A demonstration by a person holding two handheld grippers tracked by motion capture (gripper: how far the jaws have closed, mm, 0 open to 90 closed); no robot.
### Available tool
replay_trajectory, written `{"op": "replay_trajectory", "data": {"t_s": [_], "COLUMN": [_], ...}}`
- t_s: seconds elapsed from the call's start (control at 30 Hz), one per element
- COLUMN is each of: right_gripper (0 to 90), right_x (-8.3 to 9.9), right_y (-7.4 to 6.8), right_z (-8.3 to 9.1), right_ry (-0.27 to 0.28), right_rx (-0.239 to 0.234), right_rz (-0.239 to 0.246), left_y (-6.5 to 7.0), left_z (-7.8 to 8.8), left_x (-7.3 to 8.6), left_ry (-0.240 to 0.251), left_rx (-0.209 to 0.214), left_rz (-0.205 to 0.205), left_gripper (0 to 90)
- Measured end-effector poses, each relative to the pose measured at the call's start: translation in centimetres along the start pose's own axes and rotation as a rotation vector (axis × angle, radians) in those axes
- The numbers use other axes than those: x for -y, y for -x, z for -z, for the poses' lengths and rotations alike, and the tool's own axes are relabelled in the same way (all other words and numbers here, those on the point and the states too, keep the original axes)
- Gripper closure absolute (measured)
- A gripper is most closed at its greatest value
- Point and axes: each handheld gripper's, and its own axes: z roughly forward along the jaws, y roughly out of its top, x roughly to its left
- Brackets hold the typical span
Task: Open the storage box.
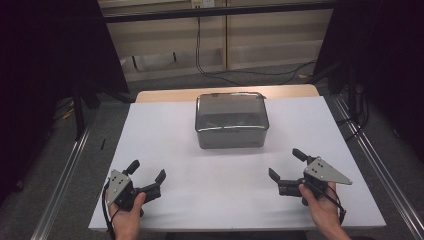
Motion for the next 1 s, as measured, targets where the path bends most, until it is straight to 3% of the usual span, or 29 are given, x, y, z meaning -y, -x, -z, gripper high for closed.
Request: {"op": "replay_trajectory", "data": {"t_s": [0.3, 0.4, 0.6, 0.83, 1.0], "right_gripper": [0.0, 0.0, 0.0, 1.3, 0.1], "right_x": [-0.5, -0.7, -1.2, -1.7, -2.1], "right_y": [-0.4, -0.6, -1.0, -1.2, -1.2], "right_z": [-1.4, -2.0, -2.5, -4.5, -5.1], "right_ry": [0.007, -0.013, 0.005, -0.003, 0.011], "right_rx": [-0.033, -0.050, -0.060, -0.089, -0.081], "right_rz": [-0.003, -0.024, -0.008, -0.006, 0.005], "left_y": [0.0, 0.0, -0.1, -0.2, -0.3], "left_z": [-0.1, 0.0, 0.0, 0.1, 0.3], "left_x": [0.0, 0.1, 0.1, 0.0, 0.0], "left_ry": [-0.010, -0.012, -0.011, -0.004, 0.001], "left_rx": [0.011, 0.012, 0.013, 0.014, 0.014], "left_rz": [0.002, 0.001, 0.007, 0.014, 0.012], "left_gripper": [3.4, 3.4, 3.3, 3.3, 3.3]}}
